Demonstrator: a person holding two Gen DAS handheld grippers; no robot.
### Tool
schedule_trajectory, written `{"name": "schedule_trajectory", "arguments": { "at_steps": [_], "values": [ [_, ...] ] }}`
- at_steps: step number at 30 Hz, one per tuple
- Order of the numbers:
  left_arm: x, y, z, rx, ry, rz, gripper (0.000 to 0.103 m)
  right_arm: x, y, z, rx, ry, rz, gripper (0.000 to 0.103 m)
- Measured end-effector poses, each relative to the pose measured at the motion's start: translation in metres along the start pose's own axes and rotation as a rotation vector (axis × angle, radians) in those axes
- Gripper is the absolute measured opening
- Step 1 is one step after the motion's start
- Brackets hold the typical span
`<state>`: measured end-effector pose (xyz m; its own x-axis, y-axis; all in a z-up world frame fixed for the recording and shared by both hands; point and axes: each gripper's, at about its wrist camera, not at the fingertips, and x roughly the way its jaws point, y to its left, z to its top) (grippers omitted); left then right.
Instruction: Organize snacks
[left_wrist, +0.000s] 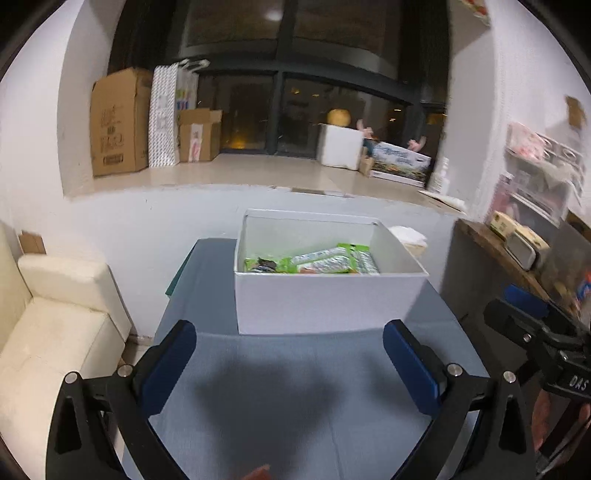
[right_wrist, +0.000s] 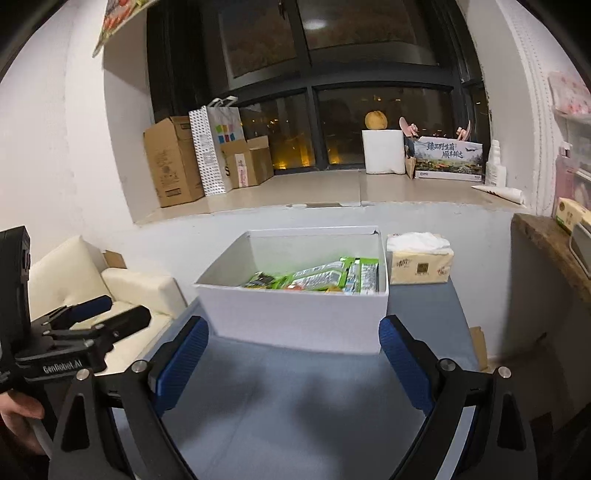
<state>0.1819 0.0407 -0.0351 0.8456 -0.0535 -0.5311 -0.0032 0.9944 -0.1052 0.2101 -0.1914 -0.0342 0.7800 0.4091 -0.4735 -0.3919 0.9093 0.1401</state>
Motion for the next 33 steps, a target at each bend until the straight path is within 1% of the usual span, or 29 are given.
{"name": "schedule_trajectory", "arguments": {
  "at_steps": [3,6,10,11,14,21,33],
  "values": [
    [-0.026,-0.013,-0.011,0.031,-0.010,0.025,0.103,-0.024,0.005,-0.011,0.000,-0.018,-0.011,0.097],
    [-0.048,-0.021,-0.018,0.036,-0.023,-0.004,0.103,-0.042,0.007,-0.019,0.009,-0.034,-0.018,0.101],
    [-0.061,-0.028,-0.023,0.039,-0.014,-0.005,0.103,-0.054,0.008,-0.024,0.010,-0.027,-0.038,0.101],
    [-0.064,-0.029,-0.024,0.040,-0.015,-0.005,0.103,-0.057,0.009,-0.025,0.001,-0.030,-0.054,0.102],
    [-0.068,-0.032,-0.025,0.040,-0.013,-0.015,0.103,-0.063,0.011,-0.028,-0.010,-0.029,-0.076,0.102],
    [-0.076,-0.036,-0.024,0.044,-0.016,-0.015,0.103,-0.070,0.009,-0.031,-0.005,-0.027,-0.065,0.102],
    [-0.076,-0.037,-0.026,0.040,-0.005,-0.029,0.103,-0.071,0.009,-0.034,-0.001,-0.022,-0.041,0.102]
  ]
}}
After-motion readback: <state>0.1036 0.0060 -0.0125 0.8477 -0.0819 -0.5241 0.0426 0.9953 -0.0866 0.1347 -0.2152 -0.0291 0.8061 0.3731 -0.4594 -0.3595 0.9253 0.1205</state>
